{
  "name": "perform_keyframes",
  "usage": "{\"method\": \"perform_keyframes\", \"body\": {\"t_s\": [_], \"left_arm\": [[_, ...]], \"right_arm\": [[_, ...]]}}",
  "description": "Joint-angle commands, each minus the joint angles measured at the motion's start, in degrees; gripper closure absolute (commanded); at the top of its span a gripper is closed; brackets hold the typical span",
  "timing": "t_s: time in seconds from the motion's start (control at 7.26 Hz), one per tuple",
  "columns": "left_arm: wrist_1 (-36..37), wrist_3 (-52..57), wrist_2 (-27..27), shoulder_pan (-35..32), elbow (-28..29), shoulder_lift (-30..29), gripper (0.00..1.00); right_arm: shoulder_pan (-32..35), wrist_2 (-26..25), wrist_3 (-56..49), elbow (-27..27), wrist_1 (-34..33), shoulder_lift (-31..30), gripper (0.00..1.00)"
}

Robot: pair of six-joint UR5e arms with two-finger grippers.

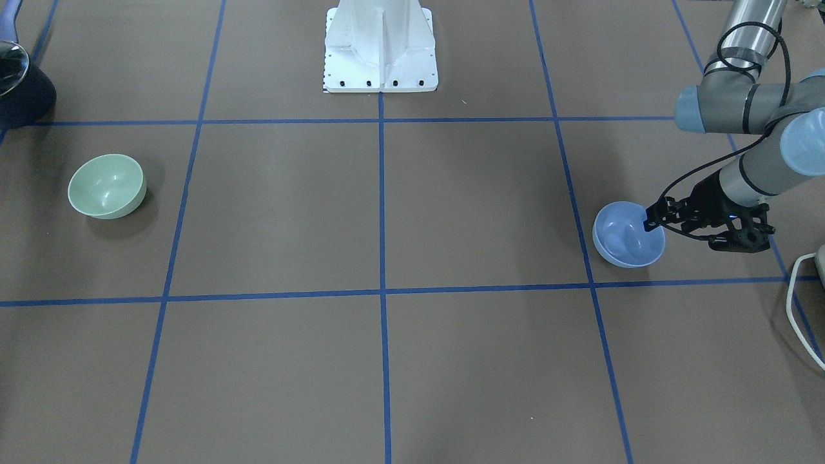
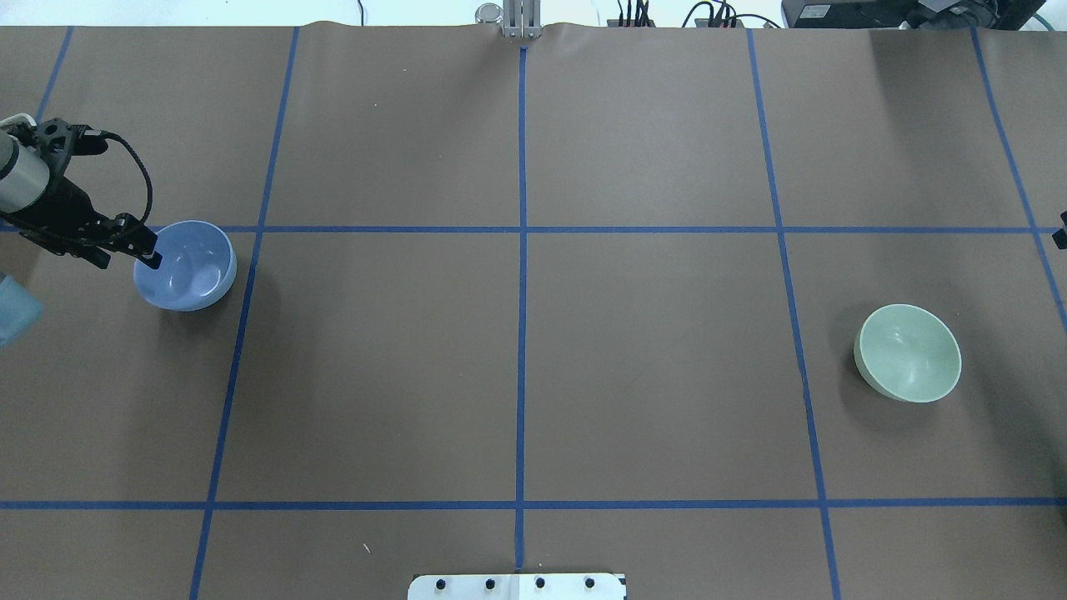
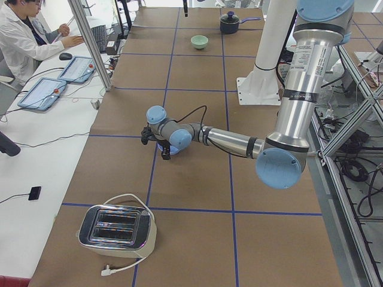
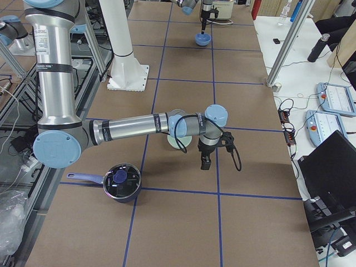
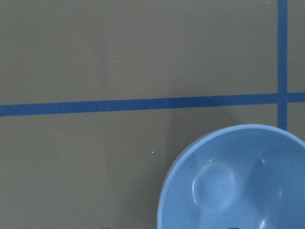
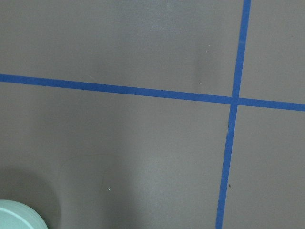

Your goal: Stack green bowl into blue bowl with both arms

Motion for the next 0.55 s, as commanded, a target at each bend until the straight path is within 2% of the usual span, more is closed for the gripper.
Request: {"method": "perform_keyframes", "body": {"t_s": [0.0,0.41], "left_arm": [[-0.4,-0.1,0.0,0.3,0.4,-0.1,0.34],[-0.5,-0.1,0.0,0.7,0.6,-0.2,0.40]], "right_arm": [[0.0,0.0,0.0,0.0,0.0,0.0,0.00],[-0.2,0.0,0.0,0.0,0.0,0.0,0.00]]}}
